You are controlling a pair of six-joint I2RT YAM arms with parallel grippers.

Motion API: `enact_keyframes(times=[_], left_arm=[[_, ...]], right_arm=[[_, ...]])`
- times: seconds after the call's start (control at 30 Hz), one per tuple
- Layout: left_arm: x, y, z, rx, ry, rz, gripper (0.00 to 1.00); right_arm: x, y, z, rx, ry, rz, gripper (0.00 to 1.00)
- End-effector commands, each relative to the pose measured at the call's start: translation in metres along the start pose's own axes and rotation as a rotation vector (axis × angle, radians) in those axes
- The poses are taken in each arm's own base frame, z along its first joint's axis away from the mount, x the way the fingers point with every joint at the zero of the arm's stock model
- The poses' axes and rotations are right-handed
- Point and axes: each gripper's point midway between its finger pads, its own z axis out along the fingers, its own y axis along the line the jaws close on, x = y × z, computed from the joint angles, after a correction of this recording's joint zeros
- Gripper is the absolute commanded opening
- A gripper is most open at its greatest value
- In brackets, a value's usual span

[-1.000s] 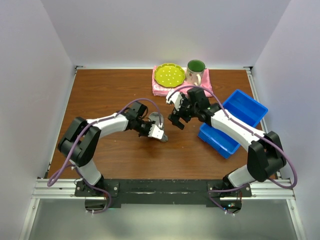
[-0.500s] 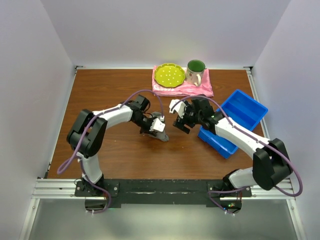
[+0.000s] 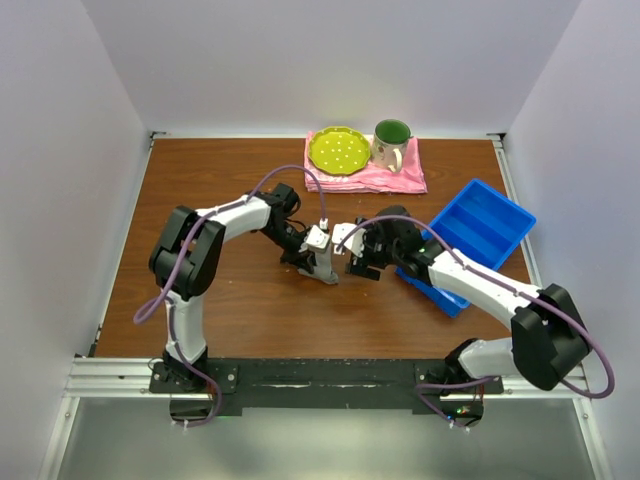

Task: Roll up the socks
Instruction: Roll the sock at the center of the board.

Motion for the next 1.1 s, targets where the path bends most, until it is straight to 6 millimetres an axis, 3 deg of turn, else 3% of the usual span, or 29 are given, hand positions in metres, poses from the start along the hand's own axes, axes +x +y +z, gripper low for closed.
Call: enact_keyframes(times=[0.0, 0.33, 0.63, 1.07], left_arm=[[0.078, -0.069, 0.021, 0.211, 0.239, -0.298, 0.00], [0.092, -0.065, 0.025, 0.205, 0.285, -0.384, 0.00], [0.093, -0.063, 0.027, 0.211, 0.291, -0.409, 0.00], [0.092, -0.067, 0.026, 0.239, 0.283, -0.398, 0.00]], right_arm=[[-0.018, -0.003, 0.004, 0.056, -0.031, -0.111, 0.81], [-0.039, 0.029, 0.024, -0.008, -0.052, -0.229, 0.81], [-0.034, 0.056, 0.035, -0.070, -0.043, -0.291, 0.78], [-0.029, 0.077, 0.057, -0.114, -0.062, -0.376, 0.71]])
